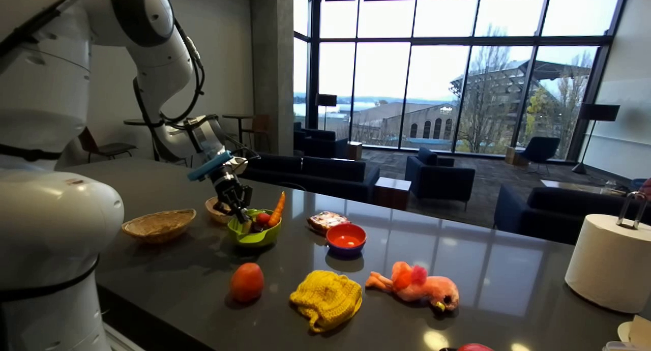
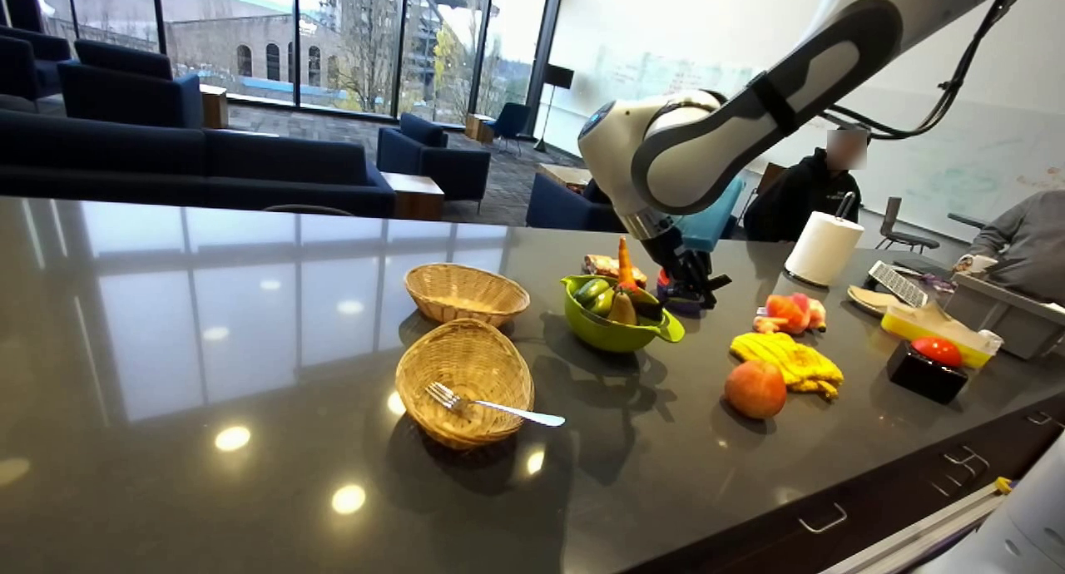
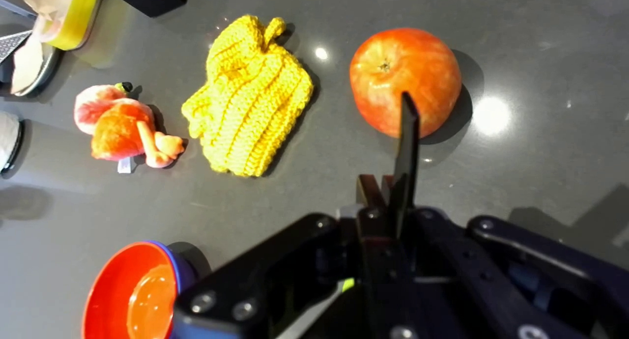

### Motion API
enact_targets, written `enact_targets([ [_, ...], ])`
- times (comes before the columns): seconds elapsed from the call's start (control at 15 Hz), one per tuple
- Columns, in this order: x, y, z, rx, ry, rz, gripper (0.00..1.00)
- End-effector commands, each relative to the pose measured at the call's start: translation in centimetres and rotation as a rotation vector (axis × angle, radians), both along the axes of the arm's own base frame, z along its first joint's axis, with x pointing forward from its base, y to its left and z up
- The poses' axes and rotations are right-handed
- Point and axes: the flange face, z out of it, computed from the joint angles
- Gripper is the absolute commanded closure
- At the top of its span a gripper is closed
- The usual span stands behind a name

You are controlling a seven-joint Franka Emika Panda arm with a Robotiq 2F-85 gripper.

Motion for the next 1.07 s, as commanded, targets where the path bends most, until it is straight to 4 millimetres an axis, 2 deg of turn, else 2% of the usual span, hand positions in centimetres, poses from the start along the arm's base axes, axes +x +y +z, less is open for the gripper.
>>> enact_targets([
  [0.0,0.6,0.4,0.2,-0.033,0.001,0.013,0.65],
  [0.4,1.1,0.4,0.3,-0.031,-0.006,0.011,0.28],
  [0.67,1.7,0.2,1.4,-0.013,-0.049,-0.004,0.01],
  [1.0,3.0,-1.5,3.1,0.087,-0.158,-0.083,0.0],
])
